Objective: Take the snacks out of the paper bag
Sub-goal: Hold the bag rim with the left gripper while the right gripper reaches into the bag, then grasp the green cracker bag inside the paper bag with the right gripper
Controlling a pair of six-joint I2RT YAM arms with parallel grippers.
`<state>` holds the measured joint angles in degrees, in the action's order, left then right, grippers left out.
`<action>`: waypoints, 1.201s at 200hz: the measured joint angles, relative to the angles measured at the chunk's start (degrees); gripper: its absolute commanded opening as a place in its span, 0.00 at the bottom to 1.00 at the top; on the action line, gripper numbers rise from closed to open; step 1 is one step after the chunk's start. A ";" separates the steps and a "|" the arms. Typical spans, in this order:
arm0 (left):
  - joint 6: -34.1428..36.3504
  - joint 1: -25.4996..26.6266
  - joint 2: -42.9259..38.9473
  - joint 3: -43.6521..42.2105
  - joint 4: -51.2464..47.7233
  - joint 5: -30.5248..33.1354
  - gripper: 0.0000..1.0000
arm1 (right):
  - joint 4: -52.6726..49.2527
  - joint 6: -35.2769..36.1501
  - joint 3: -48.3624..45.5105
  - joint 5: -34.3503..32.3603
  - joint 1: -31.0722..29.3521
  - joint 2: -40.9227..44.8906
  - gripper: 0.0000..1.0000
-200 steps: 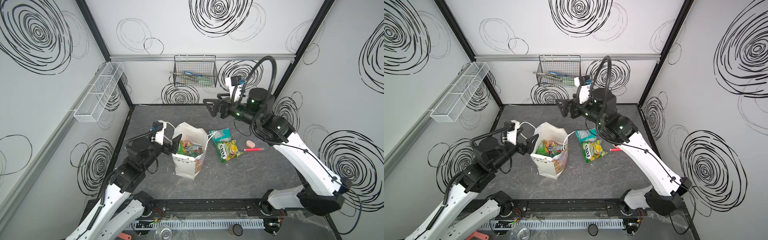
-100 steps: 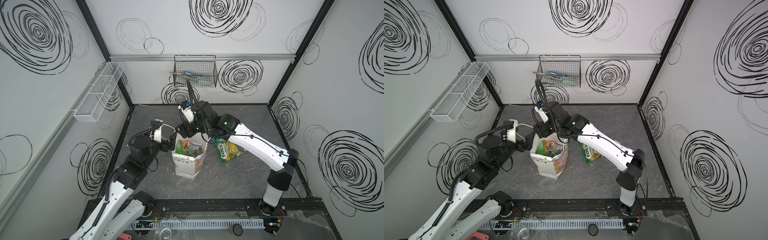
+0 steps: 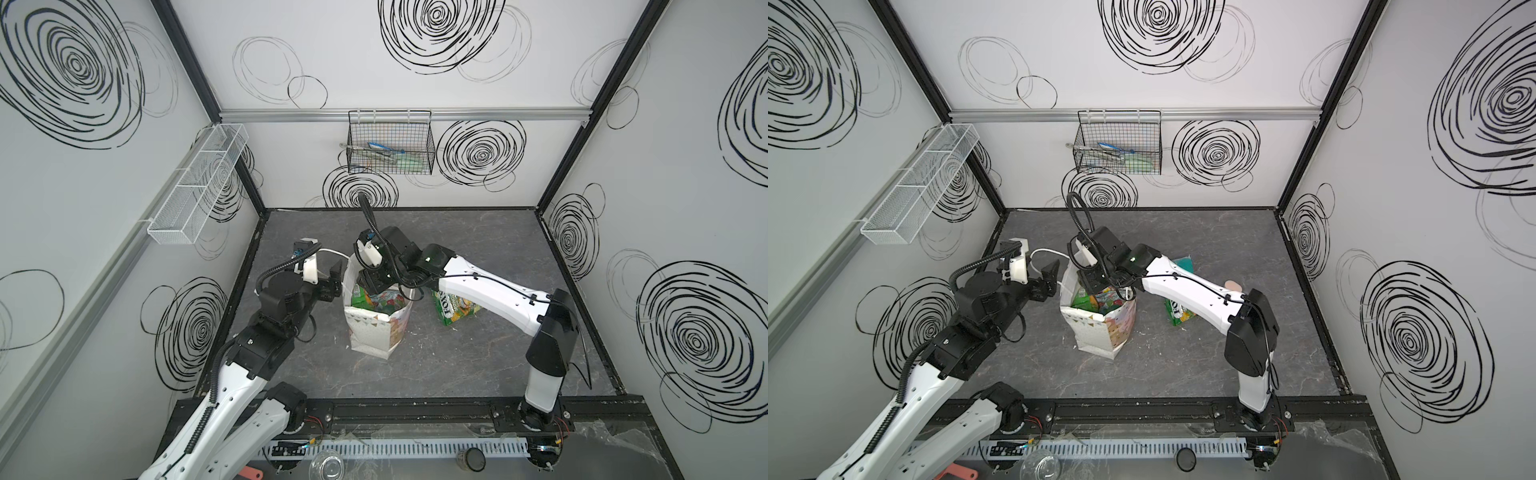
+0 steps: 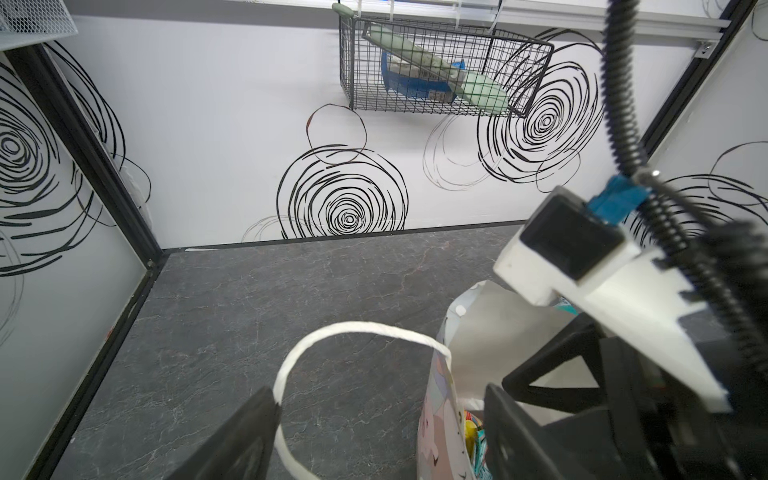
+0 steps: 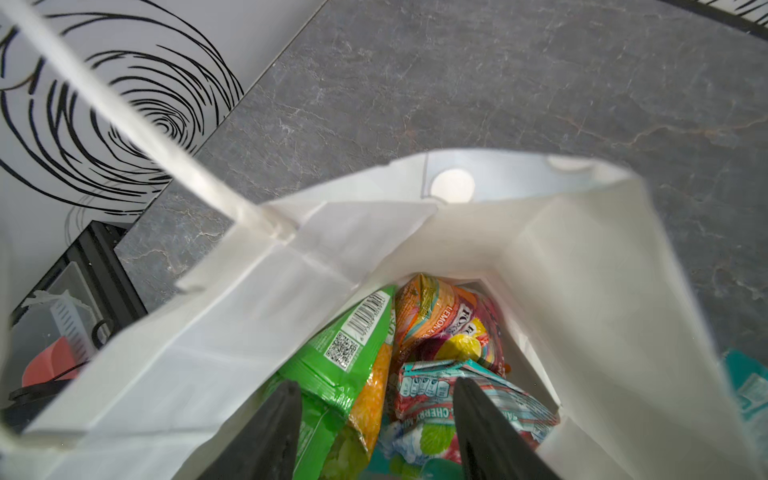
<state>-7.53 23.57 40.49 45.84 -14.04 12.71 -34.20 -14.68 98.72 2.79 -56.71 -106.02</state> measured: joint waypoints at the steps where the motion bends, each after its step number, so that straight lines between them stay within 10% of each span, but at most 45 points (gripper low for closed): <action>1: 0.00 0.00 0.00 0.00 0.00 0.00 0.81 | 0.04 -0.04 -0.07 0.02 -0.02 -0.02 0.63; 240: -0.02 0.70 0.22 -0.44 0.50 -6.05 0.87 | 4.72 -3.87 -5.55 -3.10 -1.14 -9.81 0.83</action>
<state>-7.55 24.27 40.71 45.41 -13.54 6.66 -29.47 -18.55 93.17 -0.32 -57.84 -115.83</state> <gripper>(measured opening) 0.869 0.845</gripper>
